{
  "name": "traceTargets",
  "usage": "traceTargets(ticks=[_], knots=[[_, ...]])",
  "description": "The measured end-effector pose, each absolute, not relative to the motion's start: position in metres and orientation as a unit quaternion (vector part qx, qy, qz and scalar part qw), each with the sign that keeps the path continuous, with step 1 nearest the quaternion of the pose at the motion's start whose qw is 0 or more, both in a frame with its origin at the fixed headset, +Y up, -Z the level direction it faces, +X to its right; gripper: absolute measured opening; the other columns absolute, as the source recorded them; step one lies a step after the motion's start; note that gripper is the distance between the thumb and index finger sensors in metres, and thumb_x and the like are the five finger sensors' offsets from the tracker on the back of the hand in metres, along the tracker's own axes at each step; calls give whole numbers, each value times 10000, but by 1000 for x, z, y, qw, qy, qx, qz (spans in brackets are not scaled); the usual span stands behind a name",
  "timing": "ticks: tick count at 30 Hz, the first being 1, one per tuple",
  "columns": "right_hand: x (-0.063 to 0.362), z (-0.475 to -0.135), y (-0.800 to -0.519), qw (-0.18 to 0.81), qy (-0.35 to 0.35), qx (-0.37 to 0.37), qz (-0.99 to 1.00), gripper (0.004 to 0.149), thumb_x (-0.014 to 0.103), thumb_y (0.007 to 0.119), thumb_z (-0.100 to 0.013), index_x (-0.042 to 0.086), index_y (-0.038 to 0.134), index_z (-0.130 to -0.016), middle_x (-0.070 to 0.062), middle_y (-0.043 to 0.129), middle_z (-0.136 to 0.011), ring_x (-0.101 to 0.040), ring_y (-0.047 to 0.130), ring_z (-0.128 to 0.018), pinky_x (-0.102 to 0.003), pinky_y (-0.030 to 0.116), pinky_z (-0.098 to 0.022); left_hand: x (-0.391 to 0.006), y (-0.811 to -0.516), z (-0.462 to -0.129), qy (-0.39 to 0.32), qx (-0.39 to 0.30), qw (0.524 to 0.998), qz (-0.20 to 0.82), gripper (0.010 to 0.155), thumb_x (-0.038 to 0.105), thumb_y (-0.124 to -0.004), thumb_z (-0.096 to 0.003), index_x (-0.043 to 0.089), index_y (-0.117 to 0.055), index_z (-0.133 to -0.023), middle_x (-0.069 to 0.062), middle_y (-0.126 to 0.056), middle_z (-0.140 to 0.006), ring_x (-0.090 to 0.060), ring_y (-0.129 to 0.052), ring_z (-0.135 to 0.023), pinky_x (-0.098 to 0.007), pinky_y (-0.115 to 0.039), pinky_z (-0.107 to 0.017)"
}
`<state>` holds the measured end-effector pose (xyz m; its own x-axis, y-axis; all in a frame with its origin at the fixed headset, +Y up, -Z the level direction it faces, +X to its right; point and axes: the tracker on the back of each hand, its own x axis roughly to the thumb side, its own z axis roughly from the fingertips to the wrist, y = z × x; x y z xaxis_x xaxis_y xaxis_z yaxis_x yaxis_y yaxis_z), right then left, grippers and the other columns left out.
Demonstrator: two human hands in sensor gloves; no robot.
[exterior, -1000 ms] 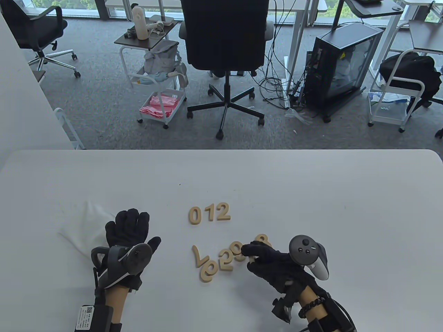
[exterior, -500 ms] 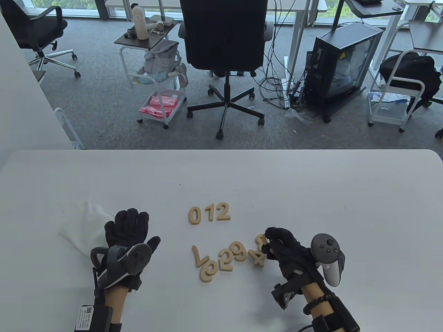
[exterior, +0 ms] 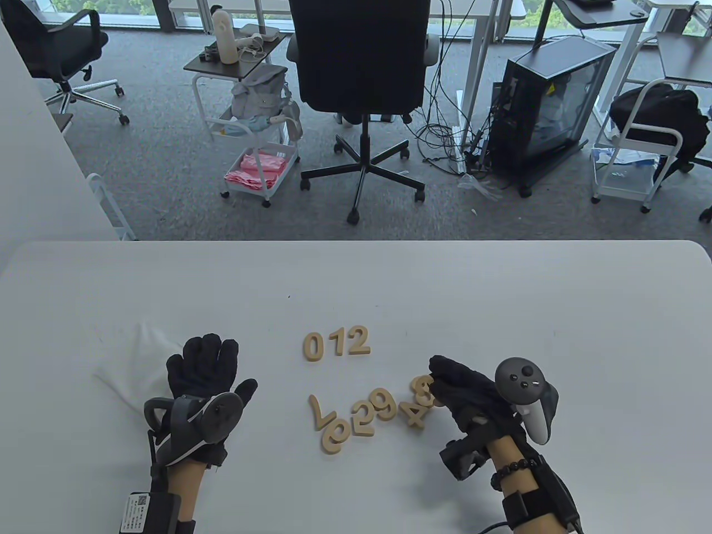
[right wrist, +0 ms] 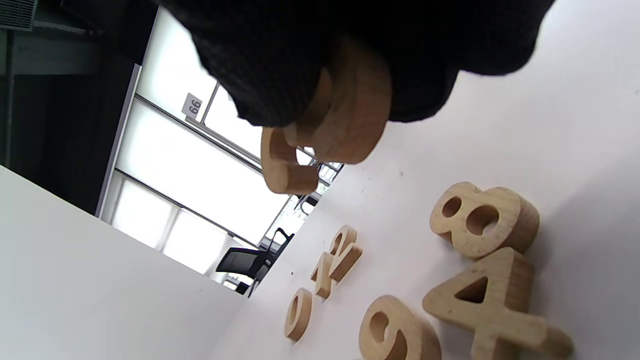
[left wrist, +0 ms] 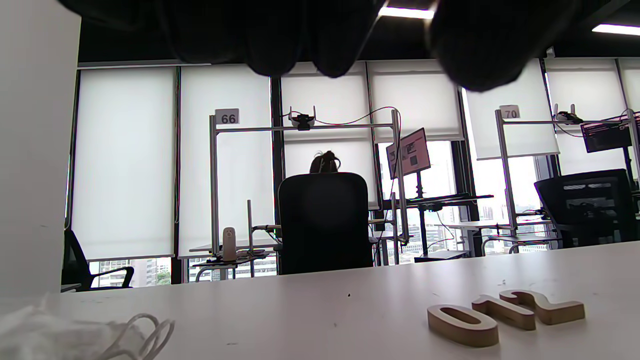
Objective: Empty bag and arrange number blocks in order
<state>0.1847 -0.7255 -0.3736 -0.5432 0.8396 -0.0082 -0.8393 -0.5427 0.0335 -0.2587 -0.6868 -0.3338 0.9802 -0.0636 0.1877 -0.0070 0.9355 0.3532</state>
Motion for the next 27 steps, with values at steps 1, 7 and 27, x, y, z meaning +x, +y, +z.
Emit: traceTargets(ticks=[1, 7, 27], knots=[[181, -380, -724, 465, 24, 0, 885, 501, 193, 871, -485, 122, 766, -970, -129, 914, -866, -320, 954, -615, -431, 874, -456, -259, -687, -334, -98, 179, 979, -15, 765, 534, -753, -490, 86, -607, -1092, -289, -559, -1127, -599, -628, -1018, -781, -524, -670], [154, -422, -714, 406, 50, -40, 911, 594, 172, 859, -486, -15, 666, -1015, -242, 842, -857, -309, 1066, -563, -394, 994, -389, -260, -687, -333, -96, 179, 979, -13, 763, 534, -752, -490, 86, -609, -1092, -288, -558, -1128, -600, -628, -1018, -781, -523, -670], [73, -515, -741, 213, 50, -109, 970, 549, 178, 876, -467, 0, 747, -971, -242, 893, -795, -293, 1125, -502, -358, 1044, -343, -264, -686, -334, -88, 178, 980, -4, 762, 534, -752, -490, 88, -611, -1091, -288, -557, -1128, -596, -630, -1019, -781, -524, -670]])
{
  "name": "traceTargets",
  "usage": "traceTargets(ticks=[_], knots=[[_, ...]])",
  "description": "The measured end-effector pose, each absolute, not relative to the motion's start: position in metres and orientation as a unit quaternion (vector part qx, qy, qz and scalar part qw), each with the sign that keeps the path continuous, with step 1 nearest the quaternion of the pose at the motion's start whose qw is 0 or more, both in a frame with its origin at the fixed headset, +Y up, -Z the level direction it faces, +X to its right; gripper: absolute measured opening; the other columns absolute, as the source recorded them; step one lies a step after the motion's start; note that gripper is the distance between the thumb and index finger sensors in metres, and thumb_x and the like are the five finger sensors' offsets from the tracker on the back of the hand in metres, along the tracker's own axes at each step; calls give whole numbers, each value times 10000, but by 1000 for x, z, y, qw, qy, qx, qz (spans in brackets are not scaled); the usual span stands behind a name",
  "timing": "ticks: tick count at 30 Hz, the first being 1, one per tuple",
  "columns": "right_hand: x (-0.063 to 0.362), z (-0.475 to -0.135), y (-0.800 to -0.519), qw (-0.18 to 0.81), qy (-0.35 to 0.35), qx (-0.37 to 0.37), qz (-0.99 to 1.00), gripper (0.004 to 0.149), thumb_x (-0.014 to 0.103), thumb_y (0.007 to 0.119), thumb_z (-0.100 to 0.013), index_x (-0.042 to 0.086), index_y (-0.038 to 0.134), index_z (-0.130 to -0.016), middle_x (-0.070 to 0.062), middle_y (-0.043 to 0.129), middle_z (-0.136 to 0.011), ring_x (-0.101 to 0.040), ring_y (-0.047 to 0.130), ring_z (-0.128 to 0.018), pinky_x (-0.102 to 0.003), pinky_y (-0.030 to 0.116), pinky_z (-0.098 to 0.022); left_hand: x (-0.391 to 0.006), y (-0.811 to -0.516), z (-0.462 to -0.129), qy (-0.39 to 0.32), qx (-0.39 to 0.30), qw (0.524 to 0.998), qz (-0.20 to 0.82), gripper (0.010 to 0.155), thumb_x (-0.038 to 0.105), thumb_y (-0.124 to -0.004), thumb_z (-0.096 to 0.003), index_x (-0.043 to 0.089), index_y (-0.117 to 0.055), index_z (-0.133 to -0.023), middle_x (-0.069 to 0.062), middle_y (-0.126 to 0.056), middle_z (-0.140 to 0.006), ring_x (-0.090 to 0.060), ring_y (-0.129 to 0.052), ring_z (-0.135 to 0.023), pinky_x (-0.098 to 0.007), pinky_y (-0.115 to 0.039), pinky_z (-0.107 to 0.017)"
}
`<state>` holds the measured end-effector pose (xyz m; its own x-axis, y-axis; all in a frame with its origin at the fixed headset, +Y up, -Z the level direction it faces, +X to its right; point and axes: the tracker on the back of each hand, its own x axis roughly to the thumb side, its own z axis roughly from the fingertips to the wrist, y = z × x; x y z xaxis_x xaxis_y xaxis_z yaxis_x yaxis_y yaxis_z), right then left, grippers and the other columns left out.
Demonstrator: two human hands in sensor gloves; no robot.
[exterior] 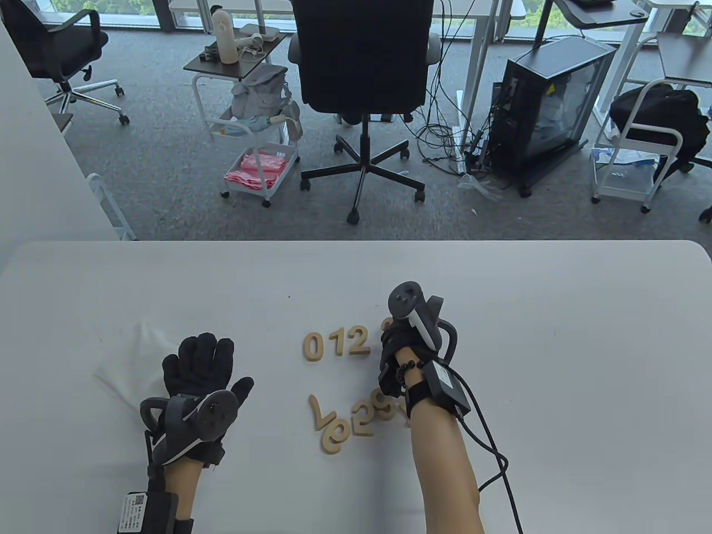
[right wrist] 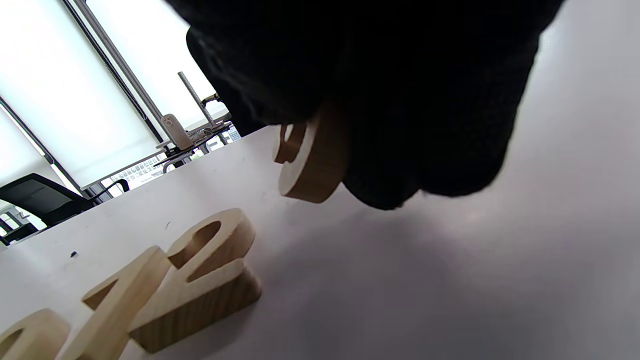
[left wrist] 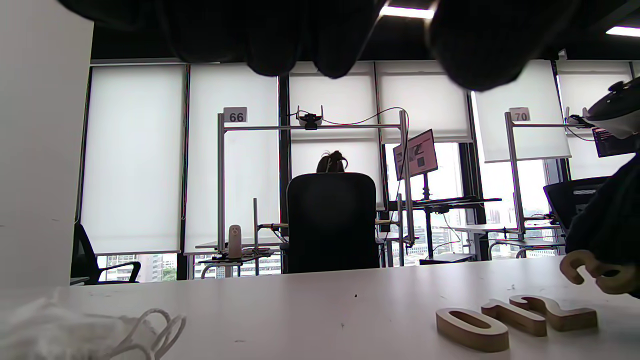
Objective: Empty bag and arrange number blocks in order
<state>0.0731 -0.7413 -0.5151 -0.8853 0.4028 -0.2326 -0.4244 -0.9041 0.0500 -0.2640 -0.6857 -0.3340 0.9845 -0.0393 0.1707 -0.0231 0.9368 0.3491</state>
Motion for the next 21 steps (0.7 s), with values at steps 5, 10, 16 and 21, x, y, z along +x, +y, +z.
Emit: traceTargets(ticks=[5, 10, 16, 21], knots=[[68, -524, -748, 195, 52, -121, 972, 536, 195, 893, -460, 25, 778, -955, -240, 904, -778, -289, 1135, -472, -339, 1053, -328, -265, -685, -334, -85, 175, 981, 0, 763, 535, -751, -490, 88, -609, -1092, -289, -556, -1129, -598, -630, -1018, -781, -523, -671], [64, -529, -753, 165, 49, -121, 978, 507, 219, 913, -449, 41, 829, -915, -219, 935, -735, -267, 1150, -418, -320, 1058, -286, -266, -686, -335, -83, 172, 982, -1, 762, 535, -751, -490, 89, -610, -1091, -288, -558, -1128, -597, -629, -1019, -781, -524, -670], [57, -530, -756, 109, 47, -97, 988, 493, 254, 921, -440, 29, 868, -876, -171, 1008, -671, -265, 1138, -368, -337, 1014, -256, -265, -685, -335, -83, 171, 982, -2, 765, 535, -752, -490, 86, -609, -1092, -288, -556, -1129, -597, -630, -1019, -782, -523, -670], [55, -532, -760, 90, 44, -85, 991, 489, 250, 910, -445, 29, 866, -879, -166, 1012, -666, -249, 1122, -351, -323, 996, -266, -266, -685, -335, -81, 168, 982, -2, 763, 536, -751, -490, 88, -610, -1091, -289, -557, -1128, -598, -629, -1019, -781, -524, -670]])
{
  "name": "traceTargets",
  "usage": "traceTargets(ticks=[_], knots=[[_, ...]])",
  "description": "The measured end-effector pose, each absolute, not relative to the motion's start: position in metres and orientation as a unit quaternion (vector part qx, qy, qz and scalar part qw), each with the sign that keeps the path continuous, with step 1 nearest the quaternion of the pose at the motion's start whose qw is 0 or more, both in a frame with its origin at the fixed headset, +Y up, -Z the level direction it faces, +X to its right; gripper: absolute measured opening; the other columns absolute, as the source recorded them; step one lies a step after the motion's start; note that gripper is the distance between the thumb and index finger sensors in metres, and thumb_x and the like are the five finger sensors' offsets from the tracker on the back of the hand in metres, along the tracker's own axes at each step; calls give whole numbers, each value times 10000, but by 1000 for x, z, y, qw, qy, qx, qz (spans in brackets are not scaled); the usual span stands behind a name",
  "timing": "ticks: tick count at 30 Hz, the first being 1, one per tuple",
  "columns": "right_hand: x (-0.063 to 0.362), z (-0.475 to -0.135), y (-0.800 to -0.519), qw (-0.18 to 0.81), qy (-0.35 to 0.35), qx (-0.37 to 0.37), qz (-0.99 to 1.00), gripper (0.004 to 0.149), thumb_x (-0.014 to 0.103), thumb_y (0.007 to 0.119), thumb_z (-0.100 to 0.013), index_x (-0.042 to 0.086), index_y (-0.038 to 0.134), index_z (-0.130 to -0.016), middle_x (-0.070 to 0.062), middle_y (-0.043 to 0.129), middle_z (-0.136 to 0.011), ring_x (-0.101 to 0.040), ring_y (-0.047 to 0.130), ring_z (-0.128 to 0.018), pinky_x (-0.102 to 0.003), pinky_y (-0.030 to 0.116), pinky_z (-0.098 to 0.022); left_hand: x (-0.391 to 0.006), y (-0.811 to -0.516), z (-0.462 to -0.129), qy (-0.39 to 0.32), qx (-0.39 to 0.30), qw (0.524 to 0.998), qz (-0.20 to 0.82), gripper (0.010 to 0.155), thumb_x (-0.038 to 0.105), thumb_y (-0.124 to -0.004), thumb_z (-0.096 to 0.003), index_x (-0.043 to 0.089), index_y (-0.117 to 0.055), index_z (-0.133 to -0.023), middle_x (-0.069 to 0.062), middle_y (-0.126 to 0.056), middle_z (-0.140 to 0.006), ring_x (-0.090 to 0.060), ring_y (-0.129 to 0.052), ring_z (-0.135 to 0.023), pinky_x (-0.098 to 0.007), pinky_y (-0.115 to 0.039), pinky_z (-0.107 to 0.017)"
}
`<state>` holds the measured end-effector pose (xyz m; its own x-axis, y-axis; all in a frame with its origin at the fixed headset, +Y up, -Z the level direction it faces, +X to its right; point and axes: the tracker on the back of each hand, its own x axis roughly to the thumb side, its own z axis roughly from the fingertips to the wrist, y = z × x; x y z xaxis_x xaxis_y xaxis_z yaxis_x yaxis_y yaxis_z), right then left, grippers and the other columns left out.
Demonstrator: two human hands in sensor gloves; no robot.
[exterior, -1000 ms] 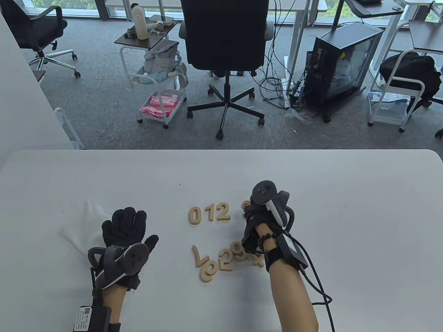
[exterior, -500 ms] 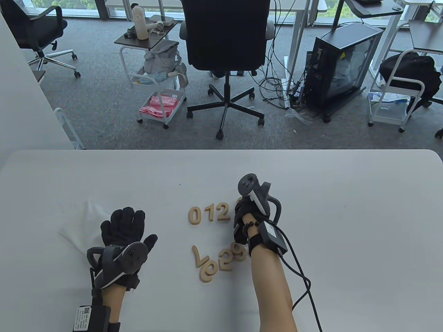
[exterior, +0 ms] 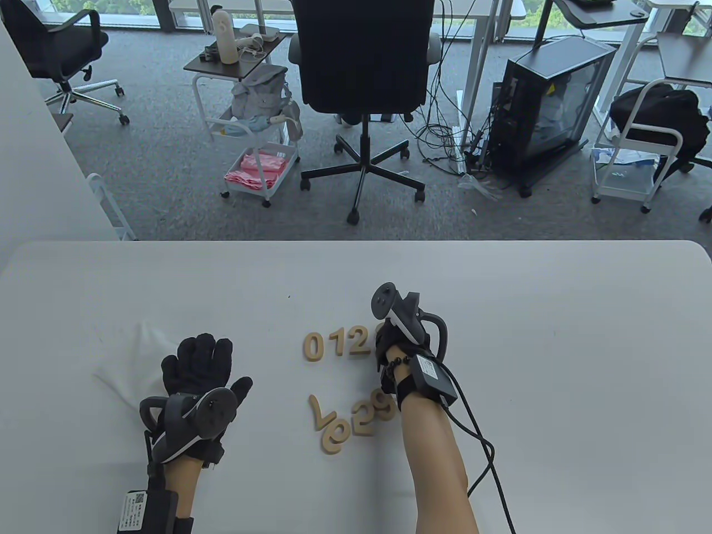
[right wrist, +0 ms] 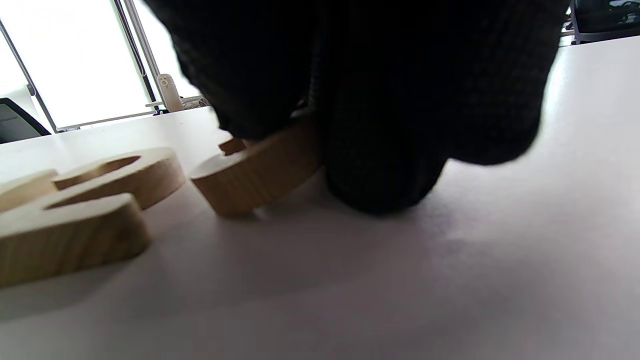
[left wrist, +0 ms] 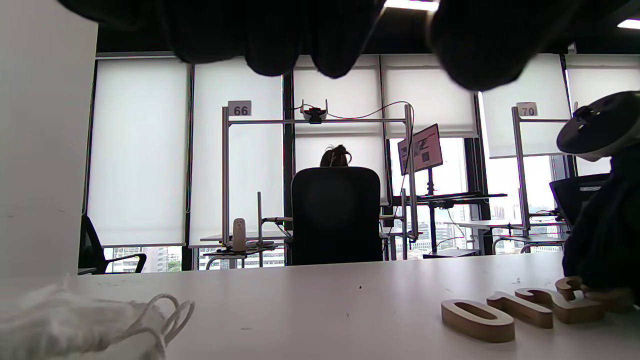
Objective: Empty bag and arrange number blocks in order
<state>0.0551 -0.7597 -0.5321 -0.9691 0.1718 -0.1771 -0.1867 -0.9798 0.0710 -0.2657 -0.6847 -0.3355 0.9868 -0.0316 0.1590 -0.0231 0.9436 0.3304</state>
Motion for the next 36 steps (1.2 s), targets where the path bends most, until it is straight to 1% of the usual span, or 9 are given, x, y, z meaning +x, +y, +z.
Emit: traceTargets(ticks=[6, 7, 17, 20, 24, 27, 29, 32, 36], knots=[[52, -532, -762, 69, 45, -80, 993, 492, 245, 904, -447, 24, 858, -884, -164, 1001, -666, -238, 1110, -351, -319, 989, -266, -266, -684, -335, -81, 167, 983, -2, 762, 535, -752, -489, 89, -613, -1091, -289, -557, -1128, -597, -630, -1019, -782, -523, -669], [52, -531, -762, 56, 51, -80, 994, 485, 242, 904, -445, 41, 856, -883, -141, 997, -663, -220, 1103, -355, -311, 987, -268, -266, -684, -335, -80, 167, 983, -2, 763, 534, -753, -490, 86, -613, -1091, -286, -557, -1129, -599, -630, -1018, -782, -522, -671], [55, -531, -759, 68, 58, -81, 993, 511, 256, 886, -463, 29, 824, -916, -167, 979, -714, -237, 1109, -389, -321, 995, -289, -266, -684, -336, -81, 168, 982, 1, 763, 535, -753, -489, 86, -613, -1091, -288, -556, -1129, -598, -629, -1020, -783, -522, -669], [59, -529, -752, 75, 51, -79, 993, 522, 289, 851, -482, 25, 808, -931, -183, 964, -745, -257, 1106, -423, -338, 994, -305, -267, -684, -335, -81, 169, 982, 1, 762, 534, -753, -490, 88, -611, -1091, -290, -557, -1128, -598, -628, -1020, -782, -523, -670], [64, -521, -732, 92, 38, -55, 994, 536, 321, 817, -499, 40, 783, -954, -198, 922, -805, -302, 1081, -507, -384, 975, -361, -267, -684, -335, -81, 169, 982, 1, 762, 535, -752, -490, 88, -613, -1091, -286, -557, -1130, -596, -629, -1020, -781, -523, -671], [70, -506, -711, 129, 24, -22, 991, 526, 333, 797, -512, 65, 778, -964, -225, 868, -874, -370, 1033, -610, -453, 938, -436, -266, -684, -335, -83, 169, 982, 1, 763, 535, -753, -489, 89, -611, -1092, -290, -558, -1128, -597, -629, -1020, -782, -523, -670], [75, -492, -698, 148, 5, -1, 989, 522, 343, 788, -515, 68, 783, -959, -239, 843, -899, -395, 1013, -647, -481, 919, -466, -266, -684, -335, -85, 169, 982, 0, 762, 535, -752, -490, 89, -612, -1091, -284, -558, -1130, -597, -629, -1019, -782, -523, -670], [84, -462, -680, 164, -14, 42, 985, 529, 358, 783, -519, 78, 779, -967, -248, 819, -928, -426, 983, -690, -513, 897, -497, -265, -684, -335, -88, 169, 982, -1, 763, 535, -752, -490, 88, -610, -1092, -288, -557, -1129, -597, -629, -1020, -783, -522, -670], [95, -420, -667, 161, -40, 89, 982, 541, 365, 782, -522, 84, 763, -983, -218, 808, -964, -452, 951, -738, -547, 865, -534, -263, -684, -334, -91, 169, 981, -1, 762, 535, -752, -490, 88, -612, -1091, -286, -557, -1129, -599, -629, -1019, -782, -523, -669]])
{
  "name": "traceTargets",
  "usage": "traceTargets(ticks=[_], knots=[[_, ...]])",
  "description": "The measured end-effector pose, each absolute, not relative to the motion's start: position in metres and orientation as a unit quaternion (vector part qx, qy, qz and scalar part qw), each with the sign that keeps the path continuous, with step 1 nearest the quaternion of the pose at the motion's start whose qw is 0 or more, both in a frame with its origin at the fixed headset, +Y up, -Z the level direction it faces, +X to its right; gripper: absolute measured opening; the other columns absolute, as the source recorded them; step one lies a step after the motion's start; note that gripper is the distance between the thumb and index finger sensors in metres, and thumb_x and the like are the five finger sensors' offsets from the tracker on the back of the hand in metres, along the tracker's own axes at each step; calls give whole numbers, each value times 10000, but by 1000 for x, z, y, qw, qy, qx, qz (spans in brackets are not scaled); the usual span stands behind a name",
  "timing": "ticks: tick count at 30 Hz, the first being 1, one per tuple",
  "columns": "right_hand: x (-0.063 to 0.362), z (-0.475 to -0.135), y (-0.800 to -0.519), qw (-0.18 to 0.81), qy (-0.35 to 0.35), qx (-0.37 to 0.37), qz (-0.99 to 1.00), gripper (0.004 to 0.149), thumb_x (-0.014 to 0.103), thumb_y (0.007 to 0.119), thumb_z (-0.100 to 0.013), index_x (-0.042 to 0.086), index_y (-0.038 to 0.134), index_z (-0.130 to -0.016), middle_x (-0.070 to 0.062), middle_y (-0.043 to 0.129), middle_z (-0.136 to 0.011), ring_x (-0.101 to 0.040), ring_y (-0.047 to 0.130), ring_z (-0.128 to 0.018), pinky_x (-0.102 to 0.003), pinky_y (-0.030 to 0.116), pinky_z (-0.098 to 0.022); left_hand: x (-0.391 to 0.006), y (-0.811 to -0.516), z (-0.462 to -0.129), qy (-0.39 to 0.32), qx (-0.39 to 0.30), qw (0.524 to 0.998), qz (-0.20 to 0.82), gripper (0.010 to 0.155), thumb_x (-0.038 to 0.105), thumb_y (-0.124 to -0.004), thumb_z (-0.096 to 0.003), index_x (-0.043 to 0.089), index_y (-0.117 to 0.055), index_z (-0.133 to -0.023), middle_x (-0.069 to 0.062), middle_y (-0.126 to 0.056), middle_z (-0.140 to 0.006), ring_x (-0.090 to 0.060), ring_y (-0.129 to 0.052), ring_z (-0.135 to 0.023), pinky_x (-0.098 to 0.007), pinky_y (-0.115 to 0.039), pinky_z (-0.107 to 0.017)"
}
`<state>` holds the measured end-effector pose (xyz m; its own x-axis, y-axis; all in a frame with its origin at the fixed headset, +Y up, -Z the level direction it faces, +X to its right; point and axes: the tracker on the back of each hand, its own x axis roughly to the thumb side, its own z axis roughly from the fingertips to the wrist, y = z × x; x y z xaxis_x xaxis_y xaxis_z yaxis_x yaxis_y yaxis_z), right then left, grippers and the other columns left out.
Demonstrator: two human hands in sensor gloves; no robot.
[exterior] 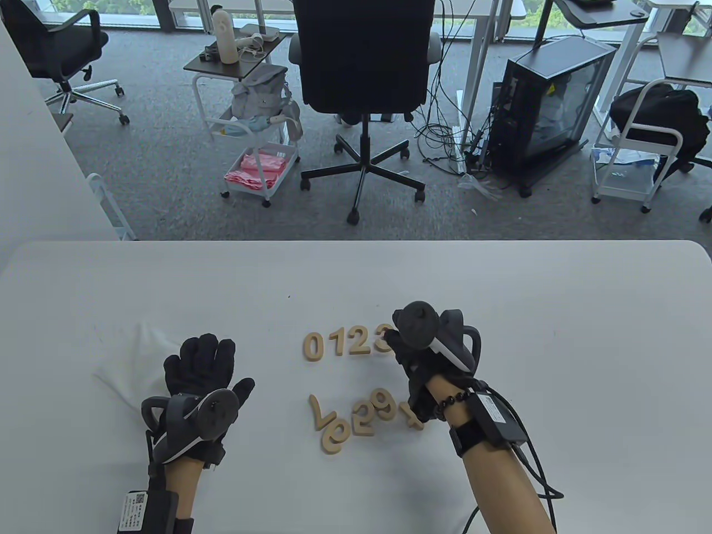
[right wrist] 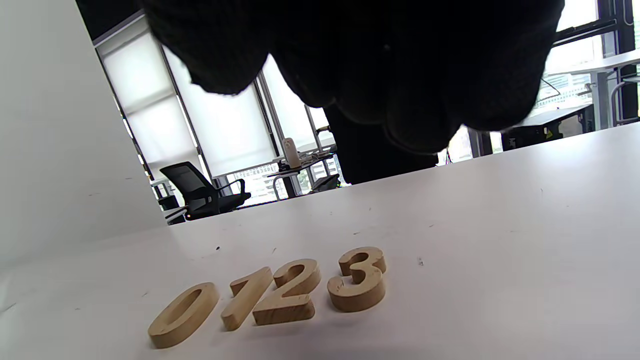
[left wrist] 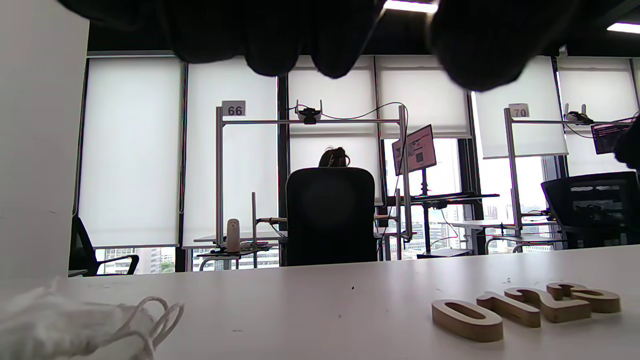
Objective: Empty bag and arrange number blocks in order
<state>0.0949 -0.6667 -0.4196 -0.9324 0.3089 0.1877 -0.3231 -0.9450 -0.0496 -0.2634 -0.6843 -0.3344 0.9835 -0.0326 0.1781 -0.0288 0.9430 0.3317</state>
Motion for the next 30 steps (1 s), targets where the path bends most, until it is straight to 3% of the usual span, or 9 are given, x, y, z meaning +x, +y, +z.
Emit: traceTargets(ticks=[6, 12, 18, 30], knots=[[109, -367, -668, 147, -52, 125, 980, 583, 371, 803, -514, 88, 721, -1017, -217, 764, -1011, -476, 929, -758, -569, 844, -553, -261, -685, -334, -97, 170, 981, -3, 765, 535, -752, -490, 86, -611, -1092, -287, -558, -1129, -599, -628, -1019, -781, -523, -670], [101, -336, -699, 63, -20, 169, 983, 647, 387, 829, -494, 99, 669, -1051, -207, 715, -1056, -455, 939, -749, -566, 844, -556, -259, -685, -334, -101, 170, 980, -2, 762, 535, -753, -489, 90, -612, -1092, -285, -557, -1130, -599, -629, -1019, -783, -523, -669], [81, -335, -738, -26, 29, 192, 981, 683, 370, 842, -484, 109, 613, -1072, -194, 671, -1082, -446, 945, -743, -573, 838, -557, -257, -686, -333, -103, 167, 980, -5, 764, 536, -752, -489, 88, -612, -1091, -288, -557, -1129, -599, -627, -1019, -783, -522, -669], [75, -341, -766, -94, 58, 176, 978, 702, 341, 839, -488, 120, 545, -1086, -188, 660, -1079, -417, 952, -723, -552, 844, -548, -255, -687, -333, -104, 165, 981, -8, 764, 537, -751, -490, 88, -611, -1091, -288, -556, -1129, -599, -627, -1019, -783, -521, -670]])
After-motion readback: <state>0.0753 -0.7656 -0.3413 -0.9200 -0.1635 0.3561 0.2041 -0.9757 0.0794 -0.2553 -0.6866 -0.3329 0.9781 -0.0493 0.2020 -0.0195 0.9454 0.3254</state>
